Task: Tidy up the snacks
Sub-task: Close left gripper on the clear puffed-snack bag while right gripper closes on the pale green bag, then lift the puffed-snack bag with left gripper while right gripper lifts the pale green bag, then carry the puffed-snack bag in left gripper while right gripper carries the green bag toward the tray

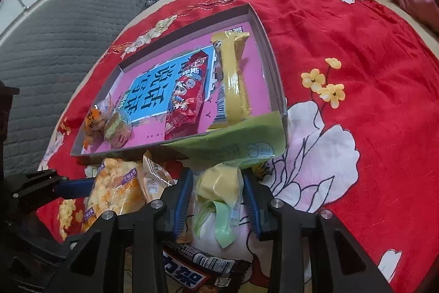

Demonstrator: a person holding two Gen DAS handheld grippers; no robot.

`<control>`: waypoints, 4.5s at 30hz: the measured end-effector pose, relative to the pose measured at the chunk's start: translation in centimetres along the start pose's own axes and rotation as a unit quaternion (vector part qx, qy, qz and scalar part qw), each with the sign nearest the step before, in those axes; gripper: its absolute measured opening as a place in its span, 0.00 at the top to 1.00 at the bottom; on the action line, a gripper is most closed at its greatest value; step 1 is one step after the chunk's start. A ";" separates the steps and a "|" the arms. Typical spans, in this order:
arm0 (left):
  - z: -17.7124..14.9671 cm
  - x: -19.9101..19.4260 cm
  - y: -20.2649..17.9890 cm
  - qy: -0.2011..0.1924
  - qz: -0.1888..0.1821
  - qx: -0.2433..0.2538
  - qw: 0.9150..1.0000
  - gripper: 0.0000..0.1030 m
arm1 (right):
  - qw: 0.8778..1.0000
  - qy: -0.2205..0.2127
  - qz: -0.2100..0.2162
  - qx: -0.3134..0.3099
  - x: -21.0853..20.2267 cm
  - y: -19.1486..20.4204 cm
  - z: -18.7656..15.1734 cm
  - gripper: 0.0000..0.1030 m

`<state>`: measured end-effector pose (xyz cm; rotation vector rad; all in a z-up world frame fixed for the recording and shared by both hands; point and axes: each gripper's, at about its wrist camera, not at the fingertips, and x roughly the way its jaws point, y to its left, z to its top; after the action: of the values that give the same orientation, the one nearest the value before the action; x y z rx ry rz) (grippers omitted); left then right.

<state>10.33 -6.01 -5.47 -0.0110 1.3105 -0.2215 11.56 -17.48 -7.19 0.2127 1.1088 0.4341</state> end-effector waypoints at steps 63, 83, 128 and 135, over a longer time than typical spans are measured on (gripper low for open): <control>-1.8 -4.9 3.0 -0.058 -0.128 -0.001 0.990 0.46 | 0.999 -0.052 -0.015 0.004 -5.1 0.8 -0.7 0.68; -0.5 -7.0 5.7 -0.101 -0.130 -0.025 0.986 0.46 | 0.995 -0.102 -0.008 -0.008 -7.9 2.9 1.9 0.68; 3.9 -5.2 10.6 -0.160 -0.157 -0.075 0.972 0.47 | 0.992 -0.128 -0.009 -0.007 -6.5 5.3 6.3 0.68; 4.3 -3.5 9.9 -0.149 -0.154 -0.068 0.974 0.47 | 0.992 -0.125 -0.010 0.002 -6.0 5.0 6.6 0.68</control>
<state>15.12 3.78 -2.31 -0.3539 1.0162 -0.3789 14.15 -15.34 2.48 0.2529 0.8657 0.3755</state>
